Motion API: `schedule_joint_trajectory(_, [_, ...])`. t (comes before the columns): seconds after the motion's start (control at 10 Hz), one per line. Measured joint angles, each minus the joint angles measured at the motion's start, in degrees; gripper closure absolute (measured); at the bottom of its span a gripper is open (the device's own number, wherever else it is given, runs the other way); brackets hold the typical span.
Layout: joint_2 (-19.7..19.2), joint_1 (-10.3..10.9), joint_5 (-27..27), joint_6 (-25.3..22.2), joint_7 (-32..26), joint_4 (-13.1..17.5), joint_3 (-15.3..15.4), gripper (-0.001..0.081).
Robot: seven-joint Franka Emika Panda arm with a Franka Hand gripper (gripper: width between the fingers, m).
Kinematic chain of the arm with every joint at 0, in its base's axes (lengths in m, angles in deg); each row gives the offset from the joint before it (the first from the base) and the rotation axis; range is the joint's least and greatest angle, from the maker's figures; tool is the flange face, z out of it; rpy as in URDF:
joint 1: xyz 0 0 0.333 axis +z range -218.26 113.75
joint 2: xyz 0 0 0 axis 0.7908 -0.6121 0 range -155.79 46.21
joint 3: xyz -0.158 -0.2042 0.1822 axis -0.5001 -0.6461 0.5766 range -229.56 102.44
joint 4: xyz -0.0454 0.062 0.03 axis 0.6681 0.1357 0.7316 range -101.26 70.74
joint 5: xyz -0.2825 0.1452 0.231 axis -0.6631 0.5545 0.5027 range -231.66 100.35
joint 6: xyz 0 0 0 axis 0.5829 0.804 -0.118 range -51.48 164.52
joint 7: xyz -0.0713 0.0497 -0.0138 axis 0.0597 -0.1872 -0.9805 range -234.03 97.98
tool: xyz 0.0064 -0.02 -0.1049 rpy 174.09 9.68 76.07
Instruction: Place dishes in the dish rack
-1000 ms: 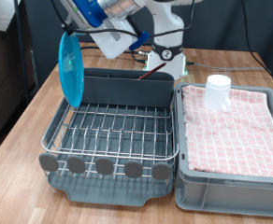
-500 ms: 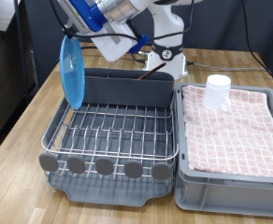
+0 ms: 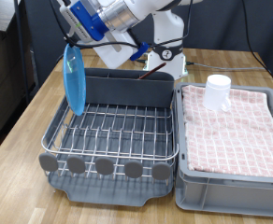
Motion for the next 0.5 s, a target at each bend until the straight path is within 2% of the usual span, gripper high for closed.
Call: schedule_joint_trajectory(0.5, [-1.52,-0.05,-1.02,3.45,2.78,-1.75,-0.55,0.079])
